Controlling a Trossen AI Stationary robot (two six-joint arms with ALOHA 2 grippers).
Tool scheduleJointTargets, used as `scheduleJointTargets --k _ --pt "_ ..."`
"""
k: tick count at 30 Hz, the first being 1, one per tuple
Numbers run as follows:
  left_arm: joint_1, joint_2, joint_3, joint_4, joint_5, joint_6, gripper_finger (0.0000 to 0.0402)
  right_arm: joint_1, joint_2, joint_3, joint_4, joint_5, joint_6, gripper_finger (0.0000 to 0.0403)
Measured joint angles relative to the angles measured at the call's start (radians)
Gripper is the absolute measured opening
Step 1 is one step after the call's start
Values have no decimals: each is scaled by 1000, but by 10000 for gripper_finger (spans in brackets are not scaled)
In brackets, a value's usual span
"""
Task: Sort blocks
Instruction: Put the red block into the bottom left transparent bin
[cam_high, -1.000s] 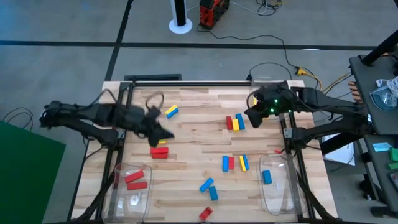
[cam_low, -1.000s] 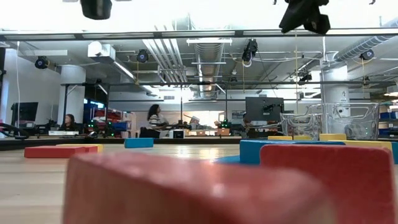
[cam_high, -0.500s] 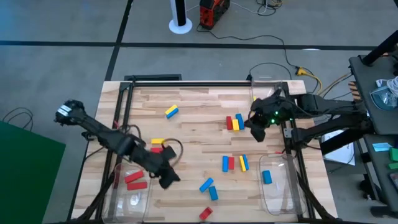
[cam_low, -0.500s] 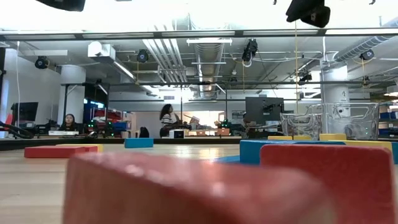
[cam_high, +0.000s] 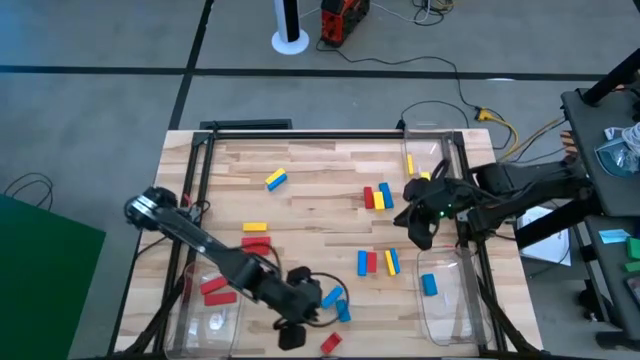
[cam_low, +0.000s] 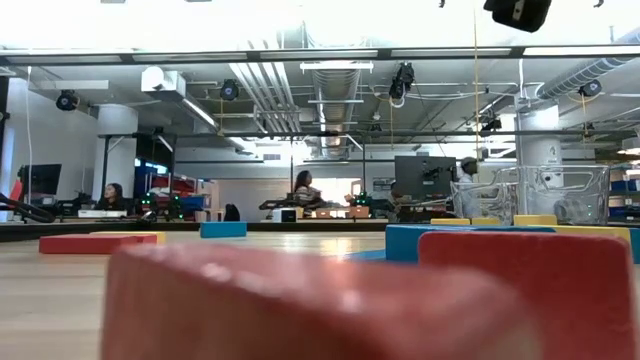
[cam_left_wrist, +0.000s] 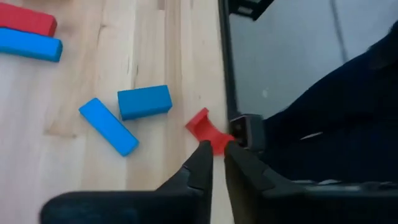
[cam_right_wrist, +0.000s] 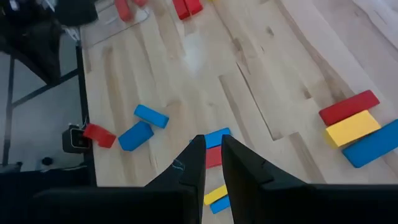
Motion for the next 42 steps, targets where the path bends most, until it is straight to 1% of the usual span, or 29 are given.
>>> scheduleJointTargets --k 2,6,9,12,15,22,29,33,37,42 --pt "0 45 18 -1 0 35 4 26 3 -1 0 25 11 38" --pt "-8 97 23 10 -4 87 1 64 8 -3 -3 67 41 34" --pt "-11 129 22 19 -24 114 0 83 8 -3 -5 72 64 34" --pt "-11 164 22 67 -25 166 0 97 7 -3 -11 74 107 34" --pt "-10 199 22 138 16 205 0 105 3 -3 -38 74 147 34" --pt "-11 264 21 209 137 236 0 107 1 -4 -88 107 176 34" --pt "-10 288 21 251 151 313 0 107 1 -4 -88 151 180 34" --pt "-8 317 21 258 162 318 0 107 1 -4 -87 153 187 34" --pt "-3 335 20 303 188 319 0 107 1 -5 -87 153 193 34" --pt "0 353 20 318 190 324 0 107 1 -5 -87 153 195 34"
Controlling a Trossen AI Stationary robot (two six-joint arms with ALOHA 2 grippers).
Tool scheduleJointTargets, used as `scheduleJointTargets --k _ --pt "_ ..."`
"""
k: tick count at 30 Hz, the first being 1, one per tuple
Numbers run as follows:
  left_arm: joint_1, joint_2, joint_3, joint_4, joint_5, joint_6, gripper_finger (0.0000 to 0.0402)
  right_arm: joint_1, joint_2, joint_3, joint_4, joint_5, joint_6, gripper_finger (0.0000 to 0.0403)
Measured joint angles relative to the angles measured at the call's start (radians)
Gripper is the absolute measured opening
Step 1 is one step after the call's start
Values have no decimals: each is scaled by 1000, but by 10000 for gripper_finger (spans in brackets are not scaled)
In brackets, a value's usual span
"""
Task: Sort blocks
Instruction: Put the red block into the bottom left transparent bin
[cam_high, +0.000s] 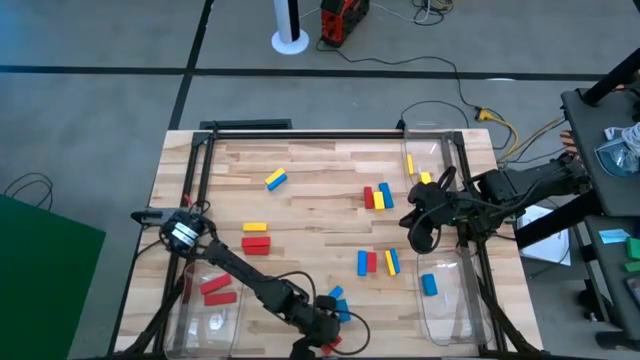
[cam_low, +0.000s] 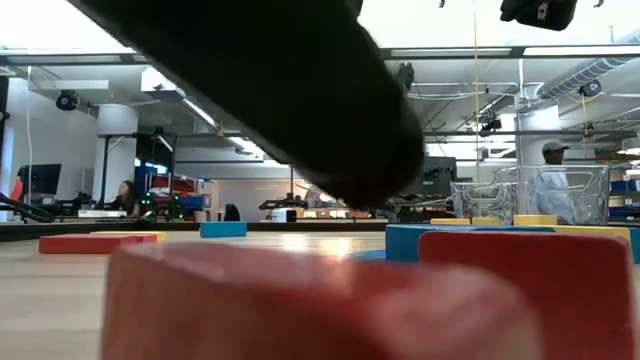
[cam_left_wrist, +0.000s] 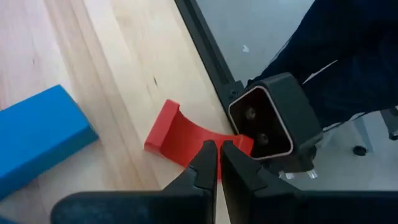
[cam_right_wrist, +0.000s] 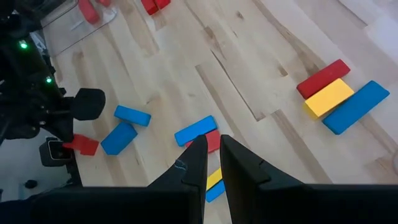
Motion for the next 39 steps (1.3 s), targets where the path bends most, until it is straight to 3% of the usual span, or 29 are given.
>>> scheduleJointTargets --k 23,39 --pt "36 20 -5 29 1 32 0 0 2 0 0 24 16 34" --pt "37 5 -6 -73 -50 -44 0 0 2 -9 0 25 17 34"
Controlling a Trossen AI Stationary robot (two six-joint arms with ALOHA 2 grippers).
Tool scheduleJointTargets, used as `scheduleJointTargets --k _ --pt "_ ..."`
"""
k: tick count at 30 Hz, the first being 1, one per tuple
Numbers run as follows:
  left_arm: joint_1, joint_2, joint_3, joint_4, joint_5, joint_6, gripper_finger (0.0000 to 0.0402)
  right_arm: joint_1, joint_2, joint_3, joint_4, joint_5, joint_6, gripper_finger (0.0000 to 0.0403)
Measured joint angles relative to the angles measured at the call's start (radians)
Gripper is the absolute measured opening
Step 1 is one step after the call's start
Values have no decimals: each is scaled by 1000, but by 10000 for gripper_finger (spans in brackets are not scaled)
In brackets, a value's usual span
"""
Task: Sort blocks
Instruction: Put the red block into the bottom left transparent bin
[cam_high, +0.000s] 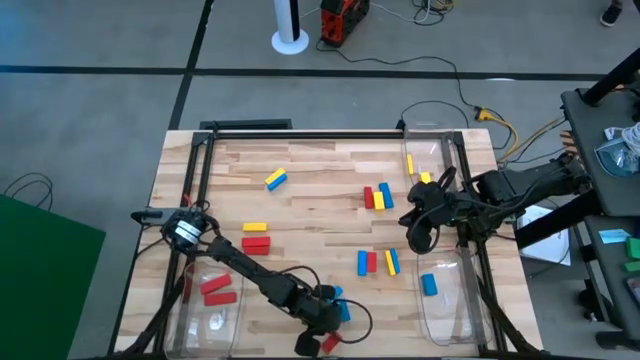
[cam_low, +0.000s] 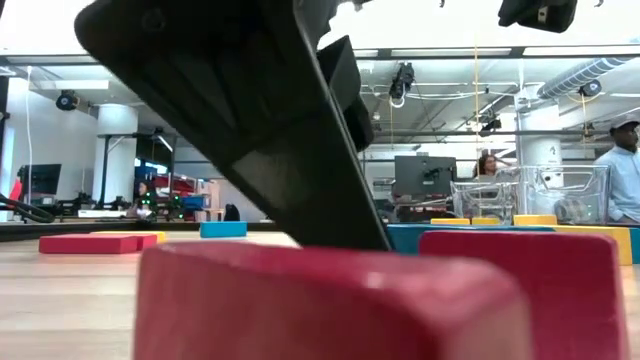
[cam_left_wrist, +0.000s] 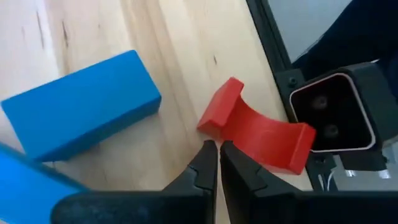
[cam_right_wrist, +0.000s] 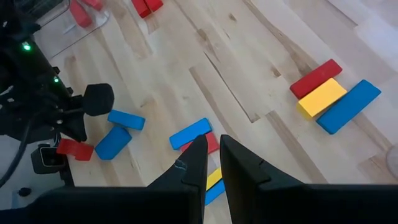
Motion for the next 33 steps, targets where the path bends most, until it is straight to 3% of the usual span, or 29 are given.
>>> scheduleJointTargets --k 10,33 --pt "-1 17 -1 107 128 70 0 0 1 -8 1 0 0 34" --pt "13 50 -1 114 129 71 0 -1 8 -14 4 27 -1 34"
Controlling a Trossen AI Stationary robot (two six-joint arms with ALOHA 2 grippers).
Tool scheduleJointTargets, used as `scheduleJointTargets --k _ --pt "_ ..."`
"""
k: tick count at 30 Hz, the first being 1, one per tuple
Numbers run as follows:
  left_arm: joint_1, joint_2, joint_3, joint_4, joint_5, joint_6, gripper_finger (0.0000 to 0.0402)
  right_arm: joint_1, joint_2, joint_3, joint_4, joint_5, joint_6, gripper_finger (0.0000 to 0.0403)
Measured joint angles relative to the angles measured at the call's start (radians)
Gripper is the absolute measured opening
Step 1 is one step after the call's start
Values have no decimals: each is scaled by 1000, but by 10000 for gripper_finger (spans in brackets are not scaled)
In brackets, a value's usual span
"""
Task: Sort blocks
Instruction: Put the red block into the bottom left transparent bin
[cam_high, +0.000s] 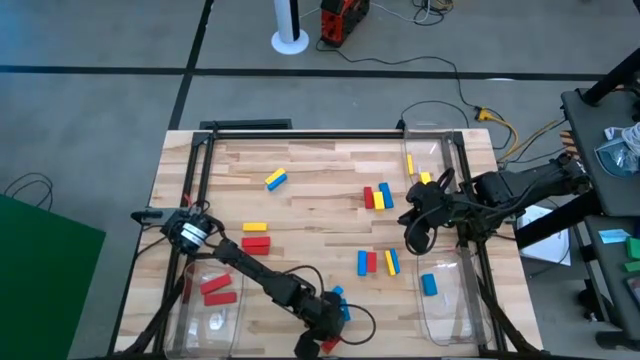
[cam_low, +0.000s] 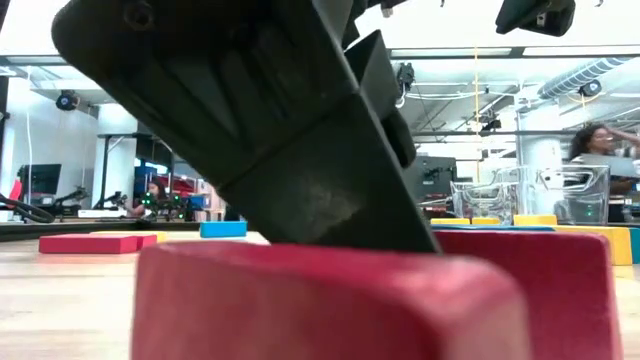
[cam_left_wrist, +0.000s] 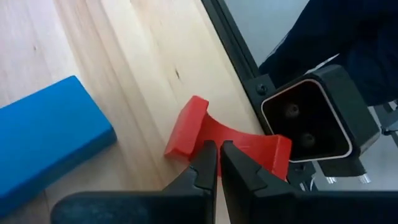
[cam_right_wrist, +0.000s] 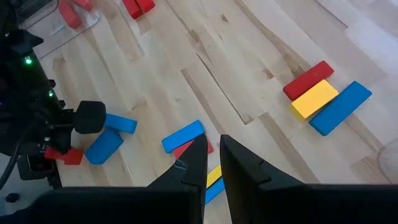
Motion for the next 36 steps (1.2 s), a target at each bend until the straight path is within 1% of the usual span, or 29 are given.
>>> scheduleJointTargets --k 9,12,17,25,31,36 --pt "10 -1 1 -58 -2 -11 0 0 0 0 1 1 0 34" --pt "10 -14 2 -115 -8 -24 0 0 0 0 2 5 1 34" --pt "10 -42 1 -206 -62 -25 0 0 0 0 3 11 1 34" --pt "11 -72 0 -276 -63 24 0 0 0 0 3 16 2 34" --pt "10 -140 4 -319 -56 67 0 0 0 0 3 16 2 34" --pt "8 -166 4 -308 -60 86 2 0 0 0 4 16 2 34"
